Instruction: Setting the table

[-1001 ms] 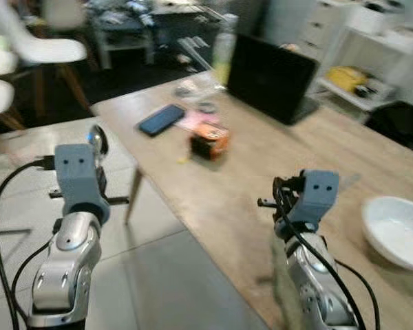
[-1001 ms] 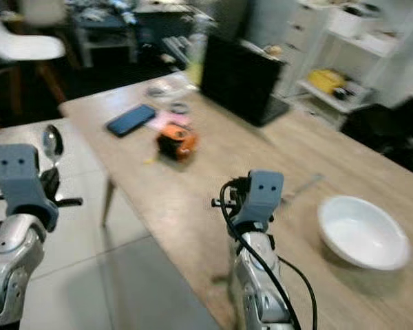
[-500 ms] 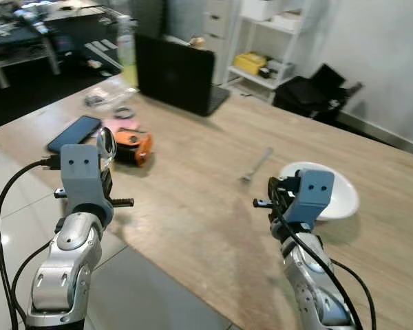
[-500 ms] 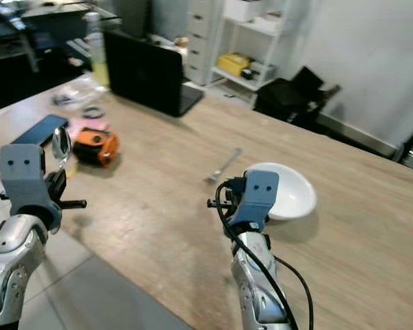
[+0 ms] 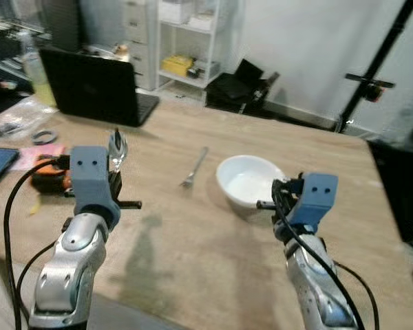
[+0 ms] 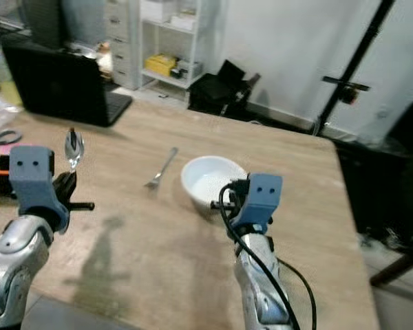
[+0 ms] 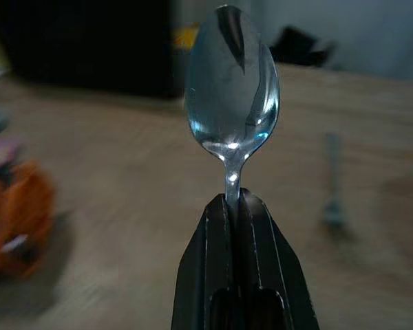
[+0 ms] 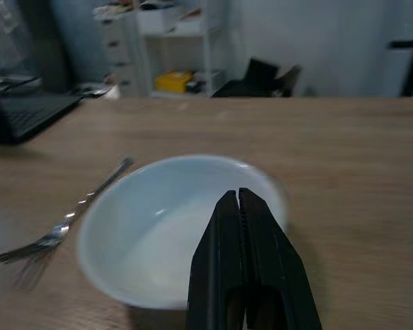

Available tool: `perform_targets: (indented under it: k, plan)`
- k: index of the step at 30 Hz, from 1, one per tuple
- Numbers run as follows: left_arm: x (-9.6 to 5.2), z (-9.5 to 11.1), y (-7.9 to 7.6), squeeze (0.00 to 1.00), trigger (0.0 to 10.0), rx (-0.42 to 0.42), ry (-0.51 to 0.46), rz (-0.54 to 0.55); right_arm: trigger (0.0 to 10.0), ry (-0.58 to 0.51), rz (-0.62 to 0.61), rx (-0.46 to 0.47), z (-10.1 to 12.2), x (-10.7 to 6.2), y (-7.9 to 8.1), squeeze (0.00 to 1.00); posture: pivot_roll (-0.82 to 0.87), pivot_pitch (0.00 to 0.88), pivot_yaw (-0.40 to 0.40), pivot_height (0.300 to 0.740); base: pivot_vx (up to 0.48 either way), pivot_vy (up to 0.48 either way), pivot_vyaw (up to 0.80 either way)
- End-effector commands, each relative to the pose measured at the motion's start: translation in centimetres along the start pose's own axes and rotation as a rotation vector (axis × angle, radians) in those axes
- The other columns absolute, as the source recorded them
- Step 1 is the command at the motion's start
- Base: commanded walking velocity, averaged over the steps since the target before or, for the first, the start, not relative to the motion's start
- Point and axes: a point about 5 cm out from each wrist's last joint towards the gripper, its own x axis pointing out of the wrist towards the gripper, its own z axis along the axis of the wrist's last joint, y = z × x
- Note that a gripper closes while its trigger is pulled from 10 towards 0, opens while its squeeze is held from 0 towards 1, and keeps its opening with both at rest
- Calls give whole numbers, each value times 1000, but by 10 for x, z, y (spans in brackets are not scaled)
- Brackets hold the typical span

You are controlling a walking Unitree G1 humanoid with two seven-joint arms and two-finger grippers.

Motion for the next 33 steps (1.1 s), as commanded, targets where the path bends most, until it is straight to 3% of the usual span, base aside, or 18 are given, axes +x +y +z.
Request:
perform_targets:
  k: [1, 9, 11, 18, 20, 24, 27, 33]
  plan:
    - [-2, 0, -4, 0, 10000, 1, 15, -39, 10000, 27, -12, -1, -5, -3, -3, 0, 45, 125, 4, 740, 0, 0, -800]
    - [-2, 18, -6, 0, 10000, 78, 7, -117, 10000, 24, -10, -6, -4, -3, -2, 0, 48, 130, 7, 740, 0, 0, -800]
    - [-1, 24, -1, 0, 10000, 149, 23, -116, 10000, 15, -4, -10, -1, -2, -1, 0, 55, 131, 8, 740, 0, 0, -800]
    - [3, 45, 23, 0, 10000, 178, 53, -42, 10000, -61, 61, -84, 16, 7, 12, 0, 68, 133, 7, 740, 0, 0, -184]
    - [11, 35, 38, 0, 10000, 187, 120, 34, 10000, -102, 97, -63, 28, 12, 22, 0, 82, 131, 1, 740, 0, 0, 0]
    - [15, 27, 42, 0, 10000, 186, 157, 40, 10000, -120, 119, -50, 33, 15, 27, 0, 82, 130, -3, 740, 0, 0, 0]
    - [34, 3, 44, 0, 10000, 166, 258, 7, 10000, -147, 184, -27, 42, 23, 41, 0, 76, 144, -22, 740, 0, 0, 0]
    - [53, -10, 45, 0, 10000, 182, 311, -48, 10000, -145, 225, -27, 43, 26, 53, 0, 69, 159, -31, 740, 0, 0, 0]
